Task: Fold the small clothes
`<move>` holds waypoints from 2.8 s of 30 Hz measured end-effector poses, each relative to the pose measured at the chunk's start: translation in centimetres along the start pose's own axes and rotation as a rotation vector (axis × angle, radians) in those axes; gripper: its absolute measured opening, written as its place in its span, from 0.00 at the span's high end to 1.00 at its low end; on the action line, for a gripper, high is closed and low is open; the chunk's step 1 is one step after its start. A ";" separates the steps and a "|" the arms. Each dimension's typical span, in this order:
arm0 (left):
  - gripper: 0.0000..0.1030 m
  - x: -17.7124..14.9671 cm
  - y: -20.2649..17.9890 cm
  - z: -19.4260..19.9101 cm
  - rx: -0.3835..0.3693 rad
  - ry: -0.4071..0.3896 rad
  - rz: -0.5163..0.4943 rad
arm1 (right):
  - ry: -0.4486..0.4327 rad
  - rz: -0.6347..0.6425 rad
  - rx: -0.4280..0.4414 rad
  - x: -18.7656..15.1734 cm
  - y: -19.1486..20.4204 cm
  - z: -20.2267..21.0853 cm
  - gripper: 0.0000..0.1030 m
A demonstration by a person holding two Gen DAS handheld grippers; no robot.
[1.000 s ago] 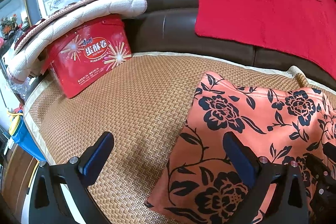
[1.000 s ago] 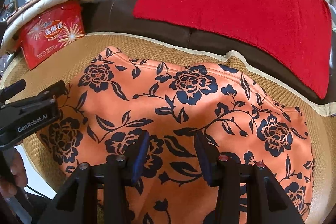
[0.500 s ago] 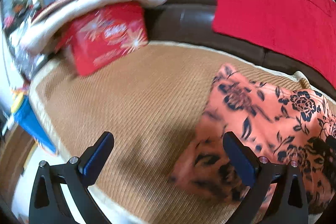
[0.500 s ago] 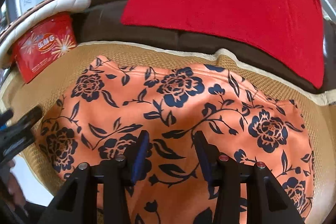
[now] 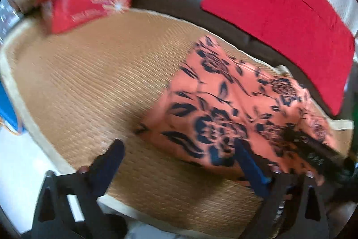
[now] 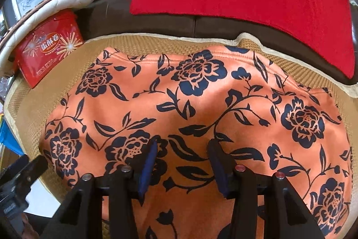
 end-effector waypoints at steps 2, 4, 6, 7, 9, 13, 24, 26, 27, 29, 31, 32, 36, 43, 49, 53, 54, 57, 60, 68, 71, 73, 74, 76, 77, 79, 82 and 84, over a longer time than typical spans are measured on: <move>0.33 0.2 0.1 -1.2 -0.052 0.051 0.058 | 0.002 0.004 0.009 0.0 0.0 -0.3 0.50; 0.45 0.4 0.6 -2.2 -0.078 0.084 0.119 | 0.006 0.014 0.019 0.0 0.0 -0.6 0.49; 0.45 0.7 0.7 -2.5 -0.107 0.079 0.162 | 0.008 0.025 0.029 0.0 0.0 -0.7 0.49; 0.43 0.9 0.5 -2.6 -0.125 0.077 0.178 | 0.009 0.029 0.035 0.1 0.1 -0.7 0.49; 0.27 1.2 0.4 -2.8 -0.163 0.082 0.207 | 0.007 0.029 0.052 -0.1 -0.1 -0.7 0.49; 0.13 1.8 0.5 -3.1 -0.233 0.081 0.306 | 0.001 0.038 0.075 -0.3 -0.2 -0.6 0.49; 0.81 3.2 -3.8 -3.5 0.024 -0.021 0.001 | 0.010 0.068 0.108 -0.3 -0.2 -0.5 0.49; 0.83 3.3 -5.6 -3.0 0.051 -0.065 -0.122 | 0.011 0.062 0.119 -0.2 -0.3 -0.5 0.49; 0.84 3.3 -6.2 -2.8 0.052 -0.085 -0.161 | 0.012 0.058 0.126 -0.2 -0.3 -0.4 0.49; 0.85 3.0 -6.9 -2.4 0.057 -0.129 -0.215 | 0.014 0.049 0.143 -0.2 -0.6 -0.3 0.49; 0.85 2.6 -6.4 -1.3 0.059 -0.153 -0.229 | 0.013 0.031 0.168 -0.2 -0.9 -0.2 0.49; 0.85 2.5 -6.3 -1.4 0.065 -0.153 -0.233 | 0.009 0.017 0.186 -0.2 -1.1 -0.1 0.49; 0.85 2.9 -6.3 -1.4 0.052 -0.146 -0.230 | -0.005 -0.001 0.223 -0.2 -1.3 -0.1 0.49; 0.85 2.8 -6.1 -1.3 0.044 -0.132 -0.236 | 0.038 -0.043 0.267 1.0 -1.5 -0.1 0.49; 0.85 2.9 -6.0 -1.1 0.036 -0.128 -0.236 | 0.054 0.008 0.320 7.8 0.0 1.1 0.42; 0.85 2.9 -6.2 -1.2 0.044 -0.134 -0.242 | 0.156 0.089 0.375 12.3 3.0 -0.1 0.32; 0.85 2.9 -6.2 -1.2 0.046 -0.134 -0.242 | 0.188 0.104 0.389 13.5 4.0 -0.5 0.31; 0.85 2.9 -6.3 -1.3 0.049 -0.135 -0.241 | 0.303 0.150 0.400 15.7 6.7 -2.5 0.28; 0.85 2.9 -6.2 -1.3 0.050 -0.136 -0.242 | 0.405 0.182 0.416 16.8 9.3 -4.5 0.28; 0.85 3.0 -6.0 -1.3 0.046 -0.136 -0.249 | 0.588 0.268 0.322 17.1 13.4 -9.7 0.28; 0.85 3.0 -6.1 -1.3 0.047 -0.138 -0.252 | 0.623 0.301 0.277 17.1 14.3 -10.8 0.28; 0.85 3.0 -6.1 -1.3 0.047 -0.138 -0.252 | 0.644 0.327 0.243 17.1 14.9 -11.5 0.28; 0.85 3.0 -6.1 -1.3 0.048 -0.138 -0.254 | 0.652 0.337 0.221 17.1 15.1 -11.9 0.28; 0.85 3.0 -6.1 -1.2 0.048 -0.140 -0.257 | 0.672 0.355 0.187 16.9 15.6 -12.6 0.28; 0.85 3.0 -6.1 -1.2 0.048 -0.140 -0.258 | 0.689 0.367 0.167 16.7 15.8 -13.0 0.28; 0.85 3.0 -6.1 -1.2 0.049 -0.141 -0.262 | 0.715 0.391 0.134 16.6 16.4 -13.9 0.28; 0.85 3.1 -6.1 -1.3 0.050 -0.141 -0.260 | 0.745 0.419 0.100 15.7 17.2 -15.4 0.28; 0.85 3.1 -6.1 -1.3 0.048 -0.140 -0.257 | 0.734 0.409 0.092 15.6 17.2 -15.8 0.25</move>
Point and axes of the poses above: each gripper's, at about its wrist camera, not at the fingertips, and z roughly against the way its jaws point, y to its left, x to its top, the point moved 4 cm from there along -z, roughly the way its jaws point, and after that the axes turned 8 degrees about z, right-handed, at the moved point
